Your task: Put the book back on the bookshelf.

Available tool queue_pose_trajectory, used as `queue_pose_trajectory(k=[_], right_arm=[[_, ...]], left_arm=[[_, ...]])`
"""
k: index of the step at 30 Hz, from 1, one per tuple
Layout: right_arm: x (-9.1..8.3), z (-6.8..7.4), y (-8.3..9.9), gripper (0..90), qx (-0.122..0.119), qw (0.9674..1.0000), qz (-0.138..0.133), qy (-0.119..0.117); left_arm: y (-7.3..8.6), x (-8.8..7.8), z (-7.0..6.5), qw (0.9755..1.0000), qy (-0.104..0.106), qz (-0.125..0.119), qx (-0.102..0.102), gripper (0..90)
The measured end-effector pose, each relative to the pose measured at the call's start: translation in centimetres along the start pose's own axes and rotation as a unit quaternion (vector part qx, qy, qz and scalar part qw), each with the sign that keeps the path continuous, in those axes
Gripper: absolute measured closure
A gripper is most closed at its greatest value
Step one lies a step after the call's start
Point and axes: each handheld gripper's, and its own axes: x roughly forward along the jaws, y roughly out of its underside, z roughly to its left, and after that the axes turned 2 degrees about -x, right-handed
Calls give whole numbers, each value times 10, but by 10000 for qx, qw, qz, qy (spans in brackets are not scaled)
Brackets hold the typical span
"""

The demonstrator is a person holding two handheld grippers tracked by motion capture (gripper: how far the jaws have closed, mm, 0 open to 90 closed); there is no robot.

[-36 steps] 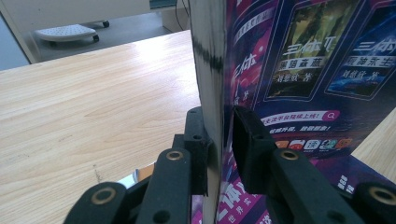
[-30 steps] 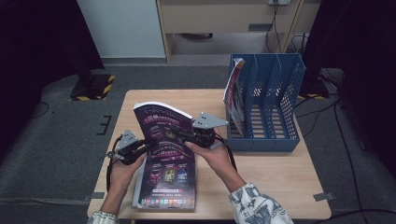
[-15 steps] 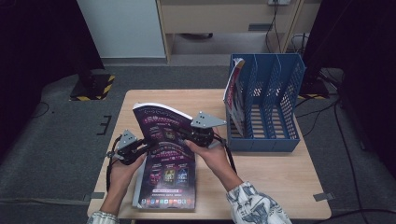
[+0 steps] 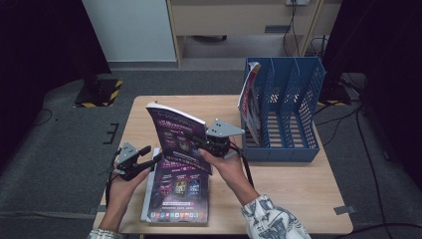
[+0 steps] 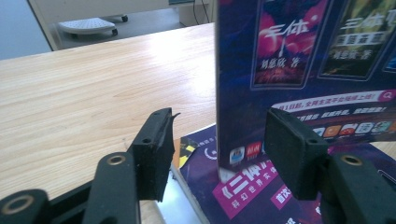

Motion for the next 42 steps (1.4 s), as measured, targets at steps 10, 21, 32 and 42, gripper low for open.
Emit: queue_pose_trajectory(k=[10, 21, 32, 42], right_arm=[[-9, -3, -6, 827, 31, 9999, -104, 124], [-21, -11, -10, 827, 41, 9994, -191, 278], [-34, -16, -12, 826, 42, 9988, -234, 434], [-45, -21, -14, 827, 106, 9981, -254, 558]], left_arm=[[5, 4, 10, 9988, -383, 293, -38, 213], [12, 11, 15, 9964, -577, 618, -113, 28], [17, 13, 22, 9951, -698, 678, -189, 43], [18, 10, 28, 9946, -830, 602, -183, 48]])
